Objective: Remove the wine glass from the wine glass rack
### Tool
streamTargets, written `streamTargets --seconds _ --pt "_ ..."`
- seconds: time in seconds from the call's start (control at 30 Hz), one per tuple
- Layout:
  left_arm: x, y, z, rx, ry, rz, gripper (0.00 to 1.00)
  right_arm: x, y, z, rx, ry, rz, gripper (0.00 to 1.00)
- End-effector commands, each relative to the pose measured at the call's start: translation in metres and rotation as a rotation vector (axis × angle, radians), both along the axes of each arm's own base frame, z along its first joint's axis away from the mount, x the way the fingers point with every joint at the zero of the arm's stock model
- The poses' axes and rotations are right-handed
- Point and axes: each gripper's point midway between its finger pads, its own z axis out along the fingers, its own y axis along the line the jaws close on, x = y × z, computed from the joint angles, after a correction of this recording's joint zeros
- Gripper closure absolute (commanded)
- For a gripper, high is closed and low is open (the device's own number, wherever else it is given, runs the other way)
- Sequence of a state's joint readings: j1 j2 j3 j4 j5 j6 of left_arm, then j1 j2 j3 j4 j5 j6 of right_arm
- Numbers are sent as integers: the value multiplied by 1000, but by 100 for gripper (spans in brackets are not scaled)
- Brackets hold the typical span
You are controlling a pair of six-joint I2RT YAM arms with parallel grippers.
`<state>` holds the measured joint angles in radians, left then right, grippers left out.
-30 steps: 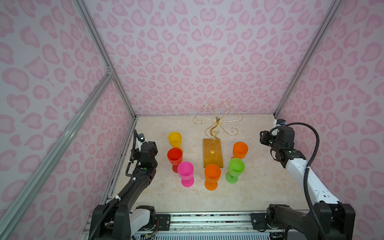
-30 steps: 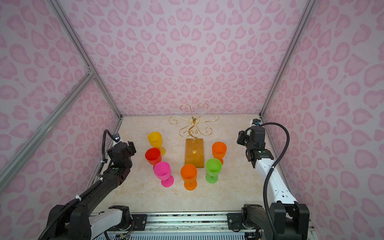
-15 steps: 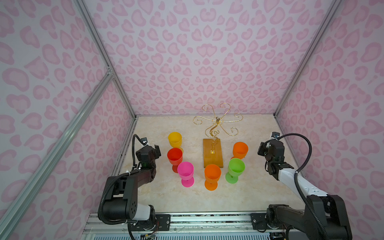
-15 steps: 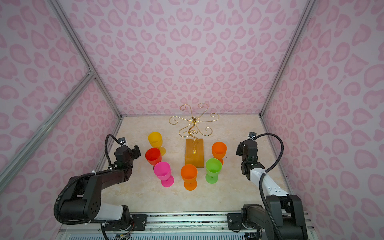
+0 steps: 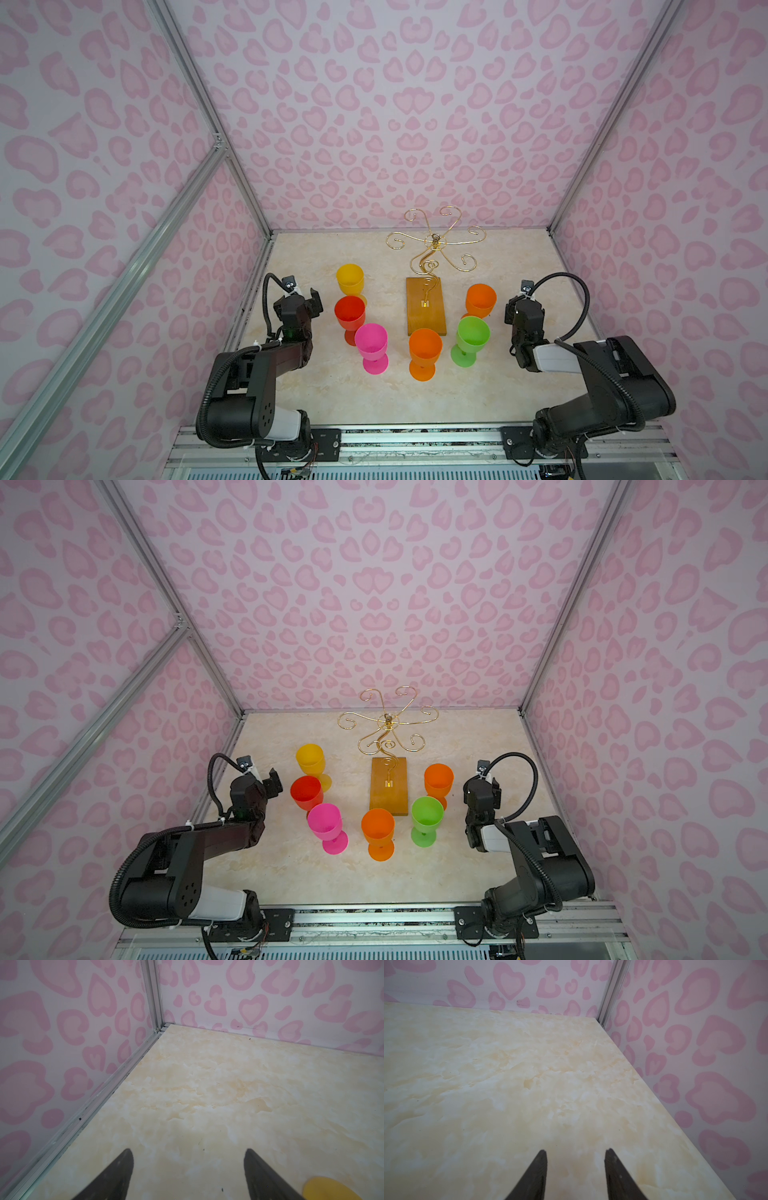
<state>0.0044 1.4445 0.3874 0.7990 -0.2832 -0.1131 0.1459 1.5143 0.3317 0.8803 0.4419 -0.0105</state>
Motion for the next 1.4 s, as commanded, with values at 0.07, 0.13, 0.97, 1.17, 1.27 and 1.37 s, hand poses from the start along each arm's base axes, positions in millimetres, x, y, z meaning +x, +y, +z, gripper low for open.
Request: streamTargets --seconds 0.07,0.13,0.97,1.17,1.27,1.37 --pt "-3 -3 9 -3 -102 -17 1 6 -11 21 68 -151 -22 54" --pt "-4 -4 9 1 -103 -20 3 8 -12 17 72 -167 -8 53" --pt "-6 -5 11 14 -114 -16 3 10 -10 15 91 -146 16 1" --pt "-6 -5 10 15 -113 -16 3 11 -10 15 90 -145 16 2" --pt "-6 -5 10 15 -112 -15 3 11 -10 14 91 -144 16 2" --pt "-5 -6 9 15 -109 -16 3 11 -10 14 90 -144 16 1"
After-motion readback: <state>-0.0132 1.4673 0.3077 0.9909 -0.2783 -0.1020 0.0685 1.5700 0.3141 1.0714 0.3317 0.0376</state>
